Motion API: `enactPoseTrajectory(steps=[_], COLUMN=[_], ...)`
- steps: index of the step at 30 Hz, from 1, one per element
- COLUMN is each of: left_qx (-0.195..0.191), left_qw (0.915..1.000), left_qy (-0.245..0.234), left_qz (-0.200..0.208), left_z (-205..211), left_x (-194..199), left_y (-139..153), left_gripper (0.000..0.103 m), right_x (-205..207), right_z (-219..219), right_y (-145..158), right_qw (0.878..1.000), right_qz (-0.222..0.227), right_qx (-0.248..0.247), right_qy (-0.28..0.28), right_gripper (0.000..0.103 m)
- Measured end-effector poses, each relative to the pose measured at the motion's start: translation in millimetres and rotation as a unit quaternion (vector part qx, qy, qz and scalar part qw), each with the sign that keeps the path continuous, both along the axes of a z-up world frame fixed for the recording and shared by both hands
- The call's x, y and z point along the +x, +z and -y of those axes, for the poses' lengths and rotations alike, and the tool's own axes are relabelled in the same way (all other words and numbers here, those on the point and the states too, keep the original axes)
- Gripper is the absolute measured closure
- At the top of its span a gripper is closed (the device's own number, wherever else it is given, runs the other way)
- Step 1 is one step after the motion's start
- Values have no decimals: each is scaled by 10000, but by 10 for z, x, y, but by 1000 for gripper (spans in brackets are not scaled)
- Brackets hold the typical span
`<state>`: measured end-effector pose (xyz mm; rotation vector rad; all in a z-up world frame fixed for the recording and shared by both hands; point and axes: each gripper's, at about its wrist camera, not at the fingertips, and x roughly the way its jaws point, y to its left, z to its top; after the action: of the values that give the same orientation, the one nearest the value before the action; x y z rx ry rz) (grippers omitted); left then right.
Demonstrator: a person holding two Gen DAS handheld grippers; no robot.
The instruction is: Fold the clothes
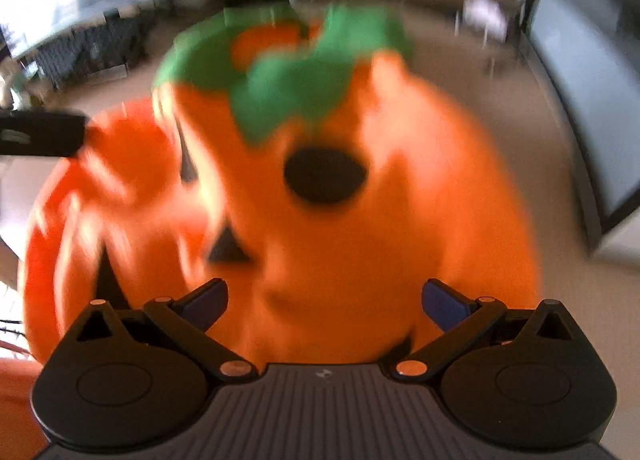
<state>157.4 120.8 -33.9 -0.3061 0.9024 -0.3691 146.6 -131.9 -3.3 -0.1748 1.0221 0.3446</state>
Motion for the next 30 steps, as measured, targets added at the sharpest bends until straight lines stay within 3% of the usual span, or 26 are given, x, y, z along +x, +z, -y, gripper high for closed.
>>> enactPoseTrajectory(steps=[4,7,9,14,17,21,24,26,30], left_qx=[-211,-126,-101,88,204,144,226,341,463], left_qw=[9990,9983,9975,9969,9961,9977,9974,9961,9935], left_qy=[-81,58,170,253,404,575,690,802,1032], left_qz=[-376,-563,-674,-740,-758,-335,42,118,-148], left_z=[139,167,157,182,189,104,52,13,-59], left_x=[188,282,324,346,339,315,360,418,448], left_y=[-259,-397,-445,-469,-422,-138,70,118,20], left_gripper=[0,0,0,0,0,0,0,0,0], right_x=[321,679,949,1522,1699,1842,1862,1861,1893], right_z=[-93,-216,-300,-473,-579,-566,-517,-539,-673], right_y=[498,564,441,62,-90,-125,-102,-52,-17], right_qw=[9960,9899,9867,9847,9819,9855,9861,9825,9625], right_qz=[818,1176,1314,802,760,1157,1128,858,116], right_qx=[-46,50,93,881,1032,660,589,965,1833], right_qy=[358,789,957,1273,1395,1053,1072,1339,1996], right_gripper=[0,0,7,56,73,77,77,77,77])
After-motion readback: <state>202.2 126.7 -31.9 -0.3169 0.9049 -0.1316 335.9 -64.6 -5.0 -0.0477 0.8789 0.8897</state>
